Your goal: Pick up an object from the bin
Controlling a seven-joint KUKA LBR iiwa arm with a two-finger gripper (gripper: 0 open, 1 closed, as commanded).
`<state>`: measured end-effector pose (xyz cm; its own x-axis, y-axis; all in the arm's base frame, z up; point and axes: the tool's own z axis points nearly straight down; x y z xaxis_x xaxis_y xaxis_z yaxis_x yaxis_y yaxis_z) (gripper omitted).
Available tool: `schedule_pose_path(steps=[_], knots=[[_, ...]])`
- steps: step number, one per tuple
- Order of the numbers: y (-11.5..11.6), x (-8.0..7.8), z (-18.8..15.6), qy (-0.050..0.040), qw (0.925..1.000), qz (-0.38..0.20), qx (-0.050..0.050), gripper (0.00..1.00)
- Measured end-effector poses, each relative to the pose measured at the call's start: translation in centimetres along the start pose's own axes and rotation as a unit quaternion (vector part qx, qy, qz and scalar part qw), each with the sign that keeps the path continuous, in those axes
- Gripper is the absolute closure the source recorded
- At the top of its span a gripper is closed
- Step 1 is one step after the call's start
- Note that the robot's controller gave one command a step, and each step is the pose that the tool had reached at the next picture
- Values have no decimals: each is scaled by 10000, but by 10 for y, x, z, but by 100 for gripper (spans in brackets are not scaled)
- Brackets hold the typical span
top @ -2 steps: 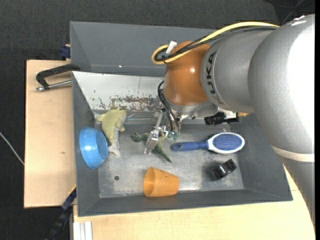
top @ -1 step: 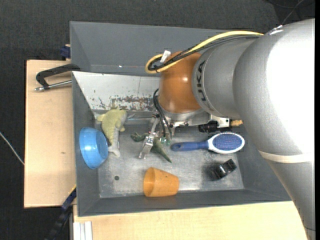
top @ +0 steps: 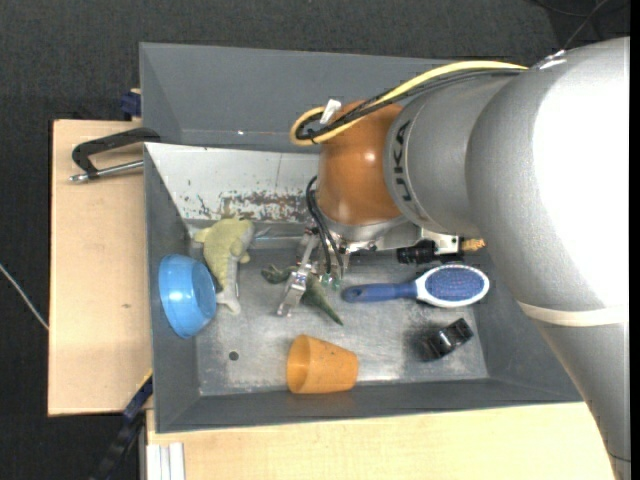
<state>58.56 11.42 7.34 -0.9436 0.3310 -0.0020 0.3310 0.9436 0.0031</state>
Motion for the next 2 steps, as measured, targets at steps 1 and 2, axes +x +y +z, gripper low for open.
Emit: schedule_pose_path(steps=[1,2], knots=[[1,-1,-1,-20,10000,3,-8,100],[2,-3,-44,-24,10000,-3,-13,100]])
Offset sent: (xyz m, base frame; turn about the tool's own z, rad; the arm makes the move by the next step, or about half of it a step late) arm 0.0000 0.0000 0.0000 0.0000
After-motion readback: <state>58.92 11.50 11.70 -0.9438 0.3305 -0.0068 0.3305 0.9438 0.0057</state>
